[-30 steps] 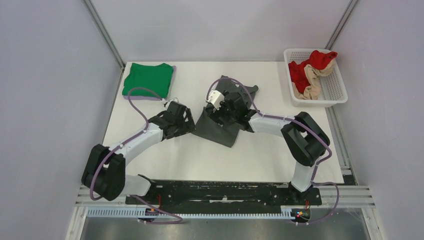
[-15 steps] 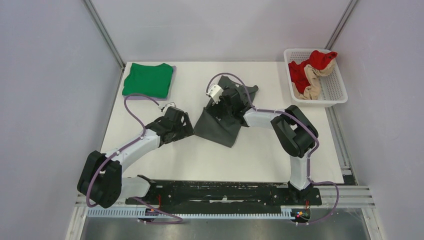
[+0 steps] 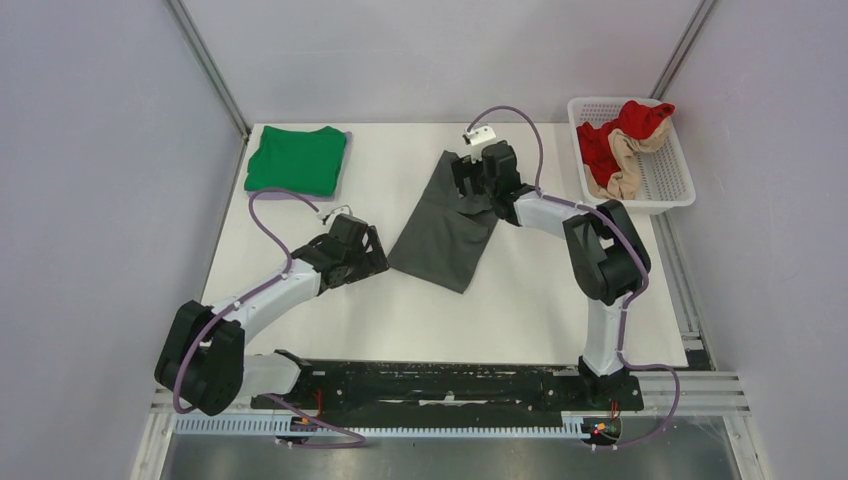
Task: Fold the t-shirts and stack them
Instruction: Fold the folded rectangular tshirt in 1/3 of the way, then grab one side of the 2/3 rectangular tshirt with both arms
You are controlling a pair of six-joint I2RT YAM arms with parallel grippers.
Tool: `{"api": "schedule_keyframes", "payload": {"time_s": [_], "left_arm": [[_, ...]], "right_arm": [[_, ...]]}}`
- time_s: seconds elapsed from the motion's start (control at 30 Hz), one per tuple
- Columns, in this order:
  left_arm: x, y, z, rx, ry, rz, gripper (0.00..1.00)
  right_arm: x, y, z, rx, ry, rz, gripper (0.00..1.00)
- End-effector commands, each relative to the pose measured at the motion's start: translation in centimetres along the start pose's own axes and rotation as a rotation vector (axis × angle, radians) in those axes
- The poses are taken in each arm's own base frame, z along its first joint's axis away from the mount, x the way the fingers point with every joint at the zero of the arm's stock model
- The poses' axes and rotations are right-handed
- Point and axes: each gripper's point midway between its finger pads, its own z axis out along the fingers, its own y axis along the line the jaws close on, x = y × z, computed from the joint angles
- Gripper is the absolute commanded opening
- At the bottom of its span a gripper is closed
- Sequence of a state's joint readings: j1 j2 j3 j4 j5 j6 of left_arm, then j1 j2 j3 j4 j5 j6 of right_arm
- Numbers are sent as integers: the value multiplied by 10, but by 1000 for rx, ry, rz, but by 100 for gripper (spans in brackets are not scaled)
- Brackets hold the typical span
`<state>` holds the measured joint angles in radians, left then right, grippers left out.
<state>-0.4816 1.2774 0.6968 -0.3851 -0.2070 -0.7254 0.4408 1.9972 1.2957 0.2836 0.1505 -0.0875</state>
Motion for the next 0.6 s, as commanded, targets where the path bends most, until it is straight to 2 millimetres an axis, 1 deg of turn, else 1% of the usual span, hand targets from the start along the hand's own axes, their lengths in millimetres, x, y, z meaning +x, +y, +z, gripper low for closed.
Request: {"api": "schedule_keyframes", "payload": {"time_s": [0.0, 0.1, 0.13, 0.17, 0.2, 0.27, 0.3, 0.33, 0.37, 0.4, 0.47, 0.57], "left_arm": [[-6, -5, 4, 17, -27, -37, 100], [-3, 0, 8, -8, -16, -29, 100], [-1, -1, 8, -2, -7, -28, 100], [1, -3, 8, 6, 0, -28, 100], [4, -5, 9, 20, 10, -28, 100], [7, -8, 13, 38, 21, -35, 100], [7, -11, 15, 47, 25, -41, 100], [7, -14, 17, 59, 29, -44, 100], [7, -20, 19, 80, 33, -47, 100], [7, -25, 22, 97, 40, -50, 100], [6, -36, 26, 135, 57, -58, 96], [10, -43, 36, 144, 87, -73, 89]], "right_arm": [[-25, 9, -29, -46, -64, 45, 98], [-15, 22, -50, -135, -58, 54, 98], [-9, 28, -60, -169, -53, 60, 98], [-7, 34, -70, -210, -61, 66, 98], [2, 41, -81, -255, -57, 70, 98], [11, 52, -107, -330, -76, 79, 98], [25, 57, -119, -359, -63, 77, 98], [29, 62, -131, -381, -75, 73, 98], [39, 68, -142, -402, -68, 68, 98], [44, 75, -152, -421, -69, 50, 98], [59, 88, -170, -448, -51, -20, 98], [78, 108, -189, -484, -24, -152, 98]]}}
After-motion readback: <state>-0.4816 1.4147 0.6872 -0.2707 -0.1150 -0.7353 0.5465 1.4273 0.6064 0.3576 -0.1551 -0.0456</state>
